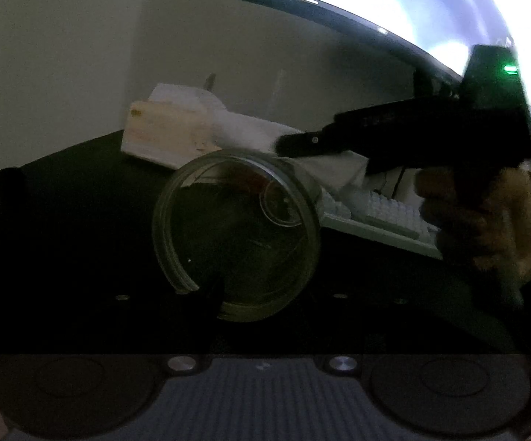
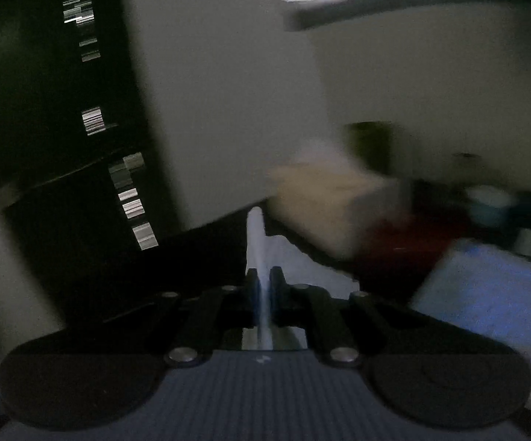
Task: Clean container
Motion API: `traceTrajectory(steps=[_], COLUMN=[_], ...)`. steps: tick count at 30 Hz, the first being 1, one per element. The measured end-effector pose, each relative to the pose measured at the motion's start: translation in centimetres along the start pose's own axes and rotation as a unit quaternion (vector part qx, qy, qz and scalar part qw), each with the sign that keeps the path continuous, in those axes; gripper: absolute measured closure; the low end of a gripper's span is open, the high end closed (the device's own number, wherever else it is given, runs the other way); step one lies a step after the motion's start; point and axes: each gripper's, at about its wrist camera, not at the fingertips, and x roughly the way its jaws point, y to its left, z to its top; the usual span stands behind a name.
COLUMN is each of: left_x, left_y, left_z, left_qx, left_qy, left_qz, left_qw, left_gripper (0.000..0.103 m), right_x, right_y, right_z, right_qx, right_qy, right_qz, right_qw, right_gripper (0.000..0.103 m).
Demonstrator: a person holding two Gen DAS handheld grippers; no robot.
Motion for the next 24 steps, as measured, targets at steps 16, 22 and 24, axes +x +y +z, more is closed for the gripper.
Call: traceTrajectory(steps=[16,22,24], left_x=[-0.2,-0.1,0.0], left_y=[-0.9,-1.7,-2.1], left_z=[-0.3,-0.4,-0.5], left_qx=[-0.003,-0.006,-0.001], left_qy=[0.018,0.031,0.033], left_qz=[-0.045,-0.064,-0.076], left_qw=[0.9988,0.9974,0.9965], left_gripper=[0.061,0.061,0.061], right_x=[-1.7,-3.9,-4.6], right_y=[0.6,2.4,3.3], right_z=[1.6,1.0,1.1], right_qx=[-0.02,-0.039,-0.06], right_qy=[0.085,0.106,0.117], right_qz=[0.021,0.07,0.084], right_qw=[0.996,0.991,0.988], right_gripper=[0.096,0.093,0.093])
